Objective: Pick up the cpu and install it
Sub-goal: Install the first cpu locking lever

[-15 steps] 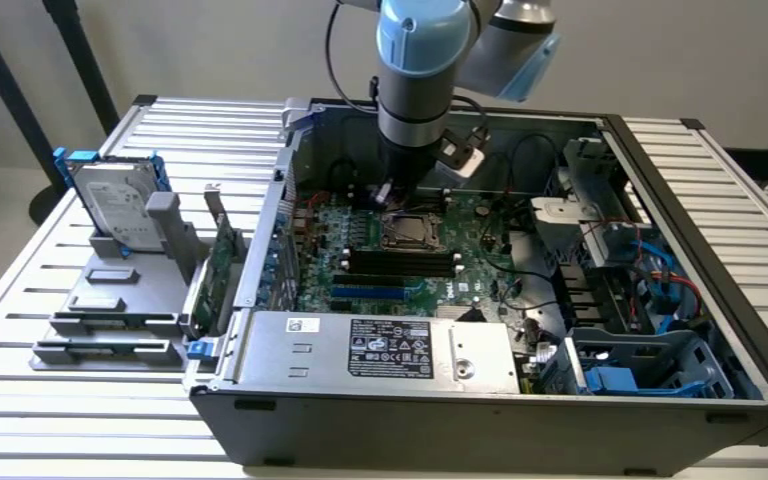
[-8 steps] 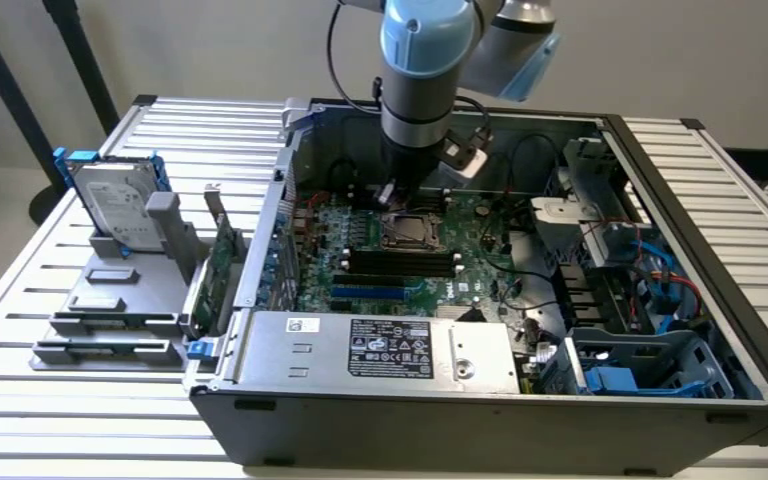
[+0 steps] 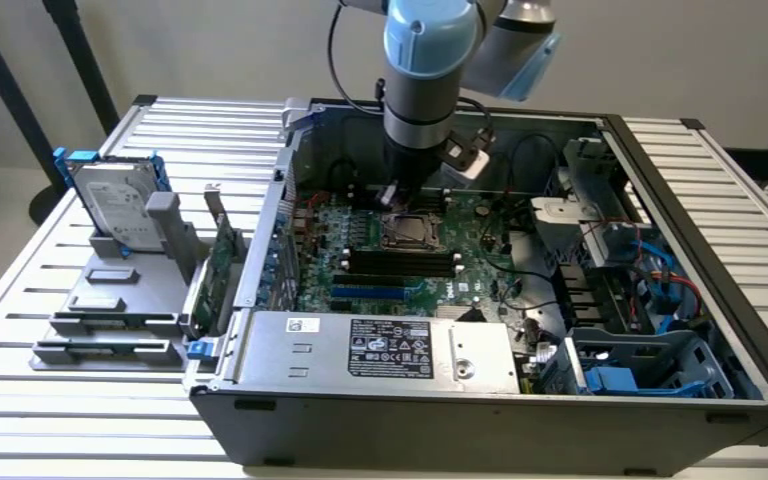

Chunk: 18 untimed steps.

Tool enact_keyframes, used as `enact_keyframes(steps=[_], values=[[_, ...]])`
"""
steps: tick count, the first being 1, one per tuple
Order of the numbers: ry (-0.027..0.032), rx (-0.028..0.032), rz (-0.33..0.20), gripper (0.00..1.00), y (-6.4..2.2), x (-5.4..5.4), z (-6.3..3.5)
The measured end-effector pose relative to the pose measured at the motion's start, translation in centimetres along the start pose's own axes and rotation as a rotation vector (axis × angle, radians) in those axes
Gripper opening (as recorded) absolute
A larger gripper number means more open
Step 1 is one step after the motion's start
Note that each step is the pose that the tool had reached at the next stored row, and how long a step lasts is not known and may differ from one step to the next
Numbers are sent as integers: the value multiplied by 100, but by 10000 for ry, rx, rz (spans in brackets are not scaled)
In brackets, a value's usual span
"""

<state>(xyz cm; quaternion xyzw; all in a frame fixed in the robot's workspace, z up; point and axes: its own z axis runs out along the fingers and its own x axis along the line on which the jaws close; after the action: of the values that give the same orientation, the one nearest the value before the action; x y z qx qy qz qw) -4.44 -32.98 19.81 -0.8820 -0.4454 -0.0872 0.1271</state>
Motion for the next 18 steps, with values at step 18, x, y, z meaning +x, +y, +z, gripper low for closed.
enact_keyframes(steps=[18], values=[[-93,-67,-4,11,94,57,35]])
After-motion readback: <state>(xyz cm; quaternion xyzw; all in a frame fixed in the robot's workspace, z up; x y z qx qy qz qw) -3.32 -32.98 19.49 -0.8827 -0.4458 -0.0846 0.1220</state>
